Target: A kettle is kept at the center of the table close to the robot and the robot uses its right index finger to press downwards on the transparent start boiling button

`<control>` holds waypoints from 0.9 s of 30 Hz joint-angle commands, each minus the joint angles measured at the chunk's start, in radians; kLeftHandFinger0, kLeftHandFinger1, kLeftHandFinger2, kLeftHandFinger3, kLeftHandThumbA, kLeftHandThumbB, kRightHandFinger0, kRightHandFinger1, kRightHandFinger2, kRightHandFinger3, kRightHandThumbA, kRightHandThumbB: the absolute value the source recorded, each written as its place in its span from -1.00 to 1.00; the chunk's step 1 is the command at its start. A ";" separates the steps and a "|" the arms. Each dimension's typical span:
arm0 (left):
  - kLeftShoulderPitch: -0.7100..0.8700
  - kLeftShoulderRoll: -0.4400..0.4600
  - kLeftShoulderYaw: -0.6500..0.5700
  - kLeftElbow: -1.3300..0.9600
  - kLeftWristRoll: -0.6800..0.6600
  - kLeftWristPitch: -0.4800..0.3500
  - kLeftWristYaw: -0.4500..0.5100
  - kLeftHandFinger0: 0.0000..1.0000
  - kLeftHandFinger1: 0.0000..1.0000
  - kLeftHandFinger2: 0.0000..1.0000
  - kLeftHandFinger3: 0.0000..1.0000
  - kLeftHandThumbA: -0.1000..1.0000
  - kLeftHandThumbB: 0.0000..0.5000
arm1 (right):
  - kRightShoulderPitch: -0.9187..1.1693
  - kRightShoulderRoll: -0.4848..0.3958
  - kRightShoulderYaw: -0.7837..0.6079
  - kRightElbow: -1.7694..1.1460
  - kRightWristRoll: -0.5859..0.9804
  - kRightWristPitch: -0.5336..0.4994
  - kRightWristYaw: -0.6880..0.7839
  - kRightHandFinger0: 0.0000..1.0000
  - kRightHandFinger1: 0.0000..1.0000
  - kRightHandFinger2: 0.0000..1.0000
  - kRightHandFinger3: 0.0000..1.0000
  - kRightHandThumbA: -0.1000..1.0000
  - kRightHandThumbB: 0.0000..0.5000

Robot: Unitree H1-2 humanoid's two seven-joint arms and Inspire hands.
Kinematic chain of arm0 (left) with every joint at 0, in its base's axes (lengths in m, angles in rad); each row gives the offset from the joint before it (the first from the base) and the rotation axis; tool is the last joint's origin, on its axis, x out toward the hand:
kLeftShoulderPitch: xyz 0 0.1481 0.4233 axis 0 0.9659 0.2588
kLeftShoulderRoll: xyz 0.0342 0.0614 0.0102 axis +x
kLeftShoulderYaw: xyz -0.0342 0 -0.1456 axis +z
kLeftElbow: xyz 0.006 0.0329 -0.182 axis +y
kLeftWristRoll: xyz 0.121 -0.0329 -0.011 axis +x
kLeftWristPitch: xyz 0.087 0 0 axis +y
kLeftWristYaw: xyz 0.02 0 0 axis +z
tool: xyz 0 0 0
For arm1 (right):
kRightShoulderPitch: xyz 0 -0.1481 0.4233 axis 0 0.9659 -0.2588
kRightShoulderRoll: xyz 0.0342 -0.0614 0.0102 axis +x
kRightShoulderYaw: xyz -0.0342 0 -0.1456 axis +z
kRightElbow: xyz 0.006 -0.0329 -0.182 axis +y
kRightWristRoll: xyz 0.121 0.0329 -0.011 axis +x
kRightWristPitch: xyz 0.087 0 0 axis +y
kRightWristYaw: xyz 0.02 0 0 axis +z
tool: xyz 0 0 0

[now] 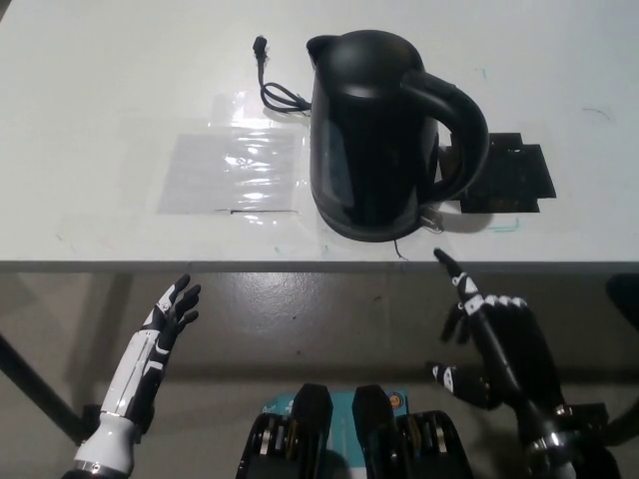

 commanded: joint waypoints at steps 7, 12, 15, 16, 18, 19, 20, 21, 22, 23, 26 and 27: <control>-0.015 0.018 -0.004 -0.015 0.001 -0.031 -0.021 1.00 1.00 1.00 1.00 0.96 0.57 | 0.095 -0.038 -0.163 0.081 0.442 -0.519 -0.256 1.00 1.00 1.00 1.00 1.00 0.29; -0.011 0.013 -0.006 -0.019 -0.005 -0.031 -0.022 1.00 1.00 1.00 1.00 0.95 0.48 | 0.072 -0.027 -0.197 0.168 0.514 -0.519 -0.230 1.00 1.00 1.00 1.00 1.00 0.23; -0.013 0.015 -0.005 -0.011 -0.007 -0.037 -0.024 1.00 1.00 1.00 1.00 0.96 0.46 | 0.053 -0.024 -0.195 0.210 0.530 -0.519 -0.220 1.00 1.00 1.00 1.00 1.00 0.35; -0.018 0.015 -0.005 -0.010 -0.006 -0.036 -0.023 1.00 1.00 1.00 1.00 0.96 0.46 | 0.047 -0.026 -0.195 0.216 0.536 -0.519 -0.219 1.00 1.00 1.00 1.00 1.00 0.34; -0.018 0.016 -0.005 -0.010 -0.005 -0.038 -0.022 1.00 1.00 1.00 1.00 0.97 0.43 | 0.042 -0.021 -0.189 0.232 0.544 -0.519 -0.219 1.00 1.00 1.00 1.00 1.00 0.40; -0.017 0.016 -0.005 -0.009 -0.004 -0.041 -0.022 1.00 1.00 1.00 1.00 0.98 0.41 | 0.044 -0.017 -0.192 0.231 0.545 -0.519 -0.215 1.00 1.00 1.00 1.00 1.00 0.46; -0.017 0.015 -0.006 -0.010 -0.003 -0.040 -0.022 1.00 1.00 1.00 1.00 0.99 0.42 | 0.044 -0.016 -0.194 0.232 0.547 -0.519 -0.213 1.00 1.00 1.00 1.00 1.00 0.47; -0.017 0.015 -0.006 -0.010 -0.003 -0.039 -0.022 1.00 1.00 1.00 1.00 0.99 0.42 | 0.044 -0.017 -0.194 0.233 0.550 -0.519 -0.213 1.00 1.00 1.00 1.00 1.00 0.47; -0.015 0.016 -0.007 -0.011 -0.001 -0.041 -0.023 1.00 1.00 1.00 1.00 1.00 0.43 | 0.043 -0.019 -0.192 0.238 0.552 -0.519 -0.216 1.00 1.00 1.00 1.00 1.00 0.43; -0.015 0.017 -0.007 -0.009 -0.001 -0.044 -0.023 1.00 1.00 1.00 1.00 1.00 0.43 | 0.041 -0.021 -0.189 0.242 0.553 -0.519 -0.220 1.00 1.00 1.00 1.00 1.00 0.43; -0.011 0.015 -0.005 -0.011 -0.005 -0.038 -0.022 1.00 1.00 1.00 1.00 1.00 0.47 | 0.040 -0.025 -0.177 0.244 0.571 -0.519 -0.211 1.00 1.00 1.00 1.00 1.00 0.44; -0.011 0.014 -0.006 -0.013 -0.007 -0.035 -0.023 1.00 1.00 1.00 1.00 1.00 0.46 | 0.040 -0.028 -0.173 0.244 0.583 -0.519 -0.205 1.00 1.00 1.00 1.00 1.00 0.42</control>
